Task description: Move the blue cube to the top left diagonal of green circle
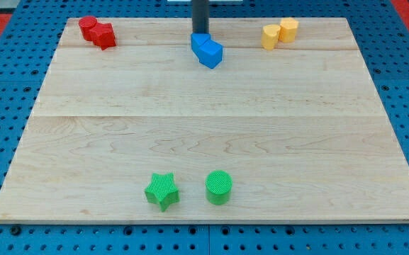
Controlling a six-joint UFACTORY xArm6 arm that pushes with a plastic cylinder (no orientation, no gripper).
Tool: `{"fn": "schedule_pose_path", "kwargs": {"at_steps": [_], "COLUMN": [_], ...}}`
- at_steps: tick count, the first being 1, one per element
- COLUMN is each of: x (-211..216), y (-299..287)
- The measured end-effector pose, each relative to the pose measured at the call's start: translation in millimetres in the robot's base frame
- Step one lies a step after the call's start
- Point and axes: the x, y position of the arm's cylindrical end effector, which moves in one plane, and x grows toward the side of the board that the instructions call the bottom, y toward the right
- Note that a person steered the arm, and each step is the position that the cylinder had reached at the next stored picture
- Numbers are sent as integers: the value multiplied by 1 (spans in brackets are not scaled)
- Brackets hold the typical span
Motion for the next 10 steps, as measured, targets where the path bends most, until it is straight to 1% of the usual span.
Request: {"fn": "schedule_pose_path", "kwargs": {"at_steps": [2, 3, 4, 5, 6, 7, 8, 9, 10], "x": [35, 37, 46, 34, 59, 50, 54, 95, 143], "y": [11, 88, 68, 3, 14, 53, 56, 56, 41]}}
